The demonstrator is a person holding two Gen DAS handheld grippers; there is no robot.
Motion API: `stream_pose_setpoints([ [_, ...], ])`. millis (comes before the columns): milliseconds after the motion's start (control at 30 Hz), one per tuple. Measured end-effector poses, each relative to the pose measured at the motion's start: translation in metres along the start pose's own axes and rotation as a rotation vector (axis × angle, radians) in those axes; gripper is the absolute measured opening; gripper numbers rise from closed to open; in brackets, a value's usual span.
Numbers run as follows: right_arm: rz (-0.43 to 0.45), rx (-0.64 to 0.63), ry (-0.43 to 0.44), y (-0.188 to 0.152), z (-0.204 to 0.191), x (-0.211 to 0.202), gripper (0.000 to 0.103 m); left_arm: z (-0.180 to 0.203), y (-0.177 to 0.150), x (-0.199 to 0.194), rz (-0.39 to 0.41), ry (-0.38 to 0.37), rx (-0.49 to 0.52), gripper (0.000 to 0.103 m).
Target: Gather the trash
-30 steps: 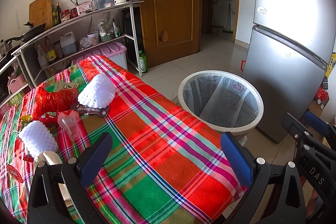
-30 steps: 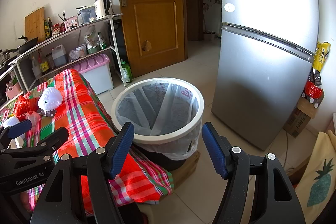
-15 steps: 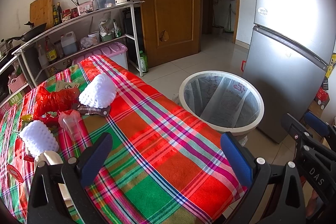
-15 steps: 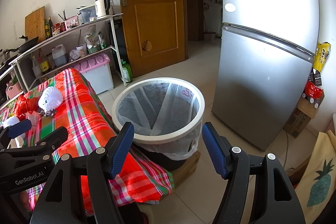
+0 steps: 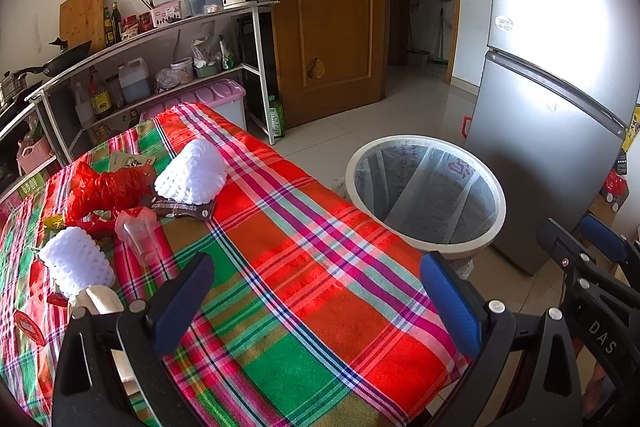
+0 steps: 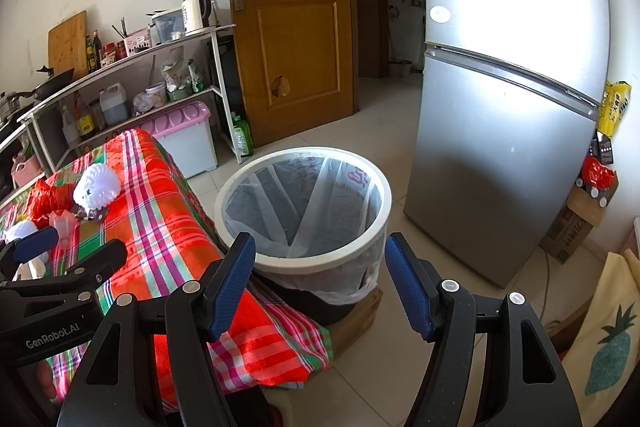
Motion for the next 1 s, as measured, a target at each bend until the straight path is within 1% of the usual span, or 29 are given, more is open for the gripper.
stream_pose_setpoints([
  [300, 0.003, -0.007, 0.004, 0.0, -0.004, 0.0, 0.068, -0.004, -0.001, -0.002, 0.0, 0.004, -0.005, 0.103],
  [467, 0.002, -0.016, 0.008, 0.001, -0.007, 0.0, 0.068, -0.013, 0.0, -0.003, 0.001, 0.014, -0.022, 0.103],
  [900, 0.001, -0.026, 0.014, 0.002, -0.011, 0.0, 0.068, -0.018, 0.0, -0.001, -0.006, 0.014, -0.03, 0.103],
  [1000, -0.002, -0.031, 0.028, 0.002, -0.014, 0.0, 0.068, -0.025, -0.001, 0.0, -0.007, 0.005, -0.049, 0.103],
])
Point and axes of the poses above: each gripper's, at about its wrist camera, not at the fingertips, and x roughly the way its jaws point, z to its right, y to its top, the point moved 3 cm from there along x, roughly the way its jaws point, and after that the axes turned 2 degrees about y, right-handed, at the moved point
